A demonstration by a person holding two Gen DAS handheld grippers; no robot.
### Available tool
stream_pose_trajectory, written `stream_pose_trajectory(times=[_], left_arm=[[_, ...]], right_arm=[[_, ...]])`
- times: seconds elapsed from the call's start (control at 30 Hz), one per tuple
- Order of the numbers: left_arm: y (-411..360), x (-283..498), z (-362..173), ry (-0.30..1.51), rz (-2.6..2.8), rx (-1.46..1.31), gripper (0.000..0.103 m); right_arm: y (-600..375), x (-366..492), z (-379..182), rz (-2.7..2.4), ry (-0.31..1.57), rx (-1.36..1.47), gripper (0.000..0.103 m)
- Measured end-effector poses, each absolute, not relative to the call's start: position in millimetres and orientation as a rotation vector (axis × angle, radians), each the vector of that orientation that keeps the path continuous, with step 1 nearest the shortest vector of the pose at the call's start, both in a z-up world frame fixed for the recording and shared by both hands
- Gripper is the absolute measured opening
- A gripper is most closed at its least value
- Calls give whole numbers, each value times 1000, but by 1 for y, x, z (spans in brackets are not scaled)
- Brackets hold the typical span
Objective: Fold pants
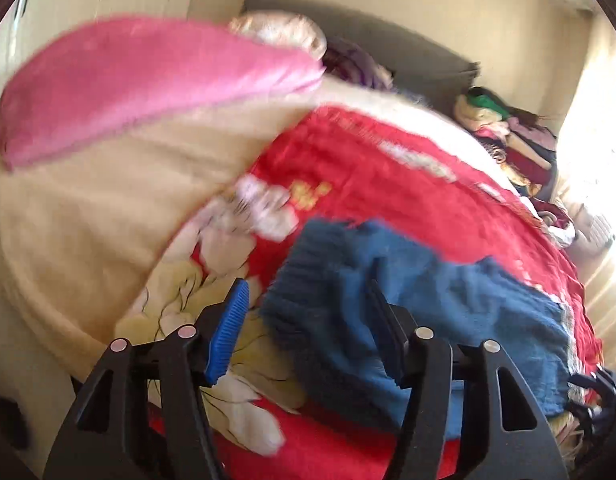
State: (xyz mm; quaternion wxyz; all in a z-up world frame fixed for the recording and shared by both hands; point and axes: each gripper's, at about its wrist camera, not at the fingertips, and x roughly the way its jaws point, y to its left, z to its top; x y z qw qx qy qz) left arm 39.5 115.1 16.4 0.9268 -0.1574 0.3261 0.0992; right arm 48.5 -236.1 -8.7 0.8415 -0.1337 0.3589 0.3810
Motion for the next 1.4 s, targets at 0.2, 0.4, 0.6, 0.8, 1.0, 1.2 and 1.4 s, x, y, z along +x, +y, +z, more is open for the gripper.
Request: stream_pose_trajectory(times=[0.2, 0.4, 0.6, 0.8, 1.0, 1.2, 1.4], left_arm=[[44, 61, 15, 739, 5, -189, 67], [27, 84, -42, 914, 20, -104, 71], [16, 79, 11, 817, -60, -115, 78], [-8, 124, 37, 778, -163, -110, 80], [-38, 187, 25, 843, -222, -51, 80], [-49, 239, -17, 945, -220, -33, 80], [-48, 252, -47, 980, -243, -89, 59]], right_arm=[[-218, 56, -51, 794, 919, -366, 38], [-251, 59, -19, 802, 861, -230, 45], [-337, 120, 18, 565, 766, 8, 50], [-381, 189, -2, 497, 841, 104, 50], [-381, 234, -43, 542, 958, 179, 47], [-372, 229, -49, 566, 945, 172, 48], [-368, 222, -47, 597, 921, 154, 28]])
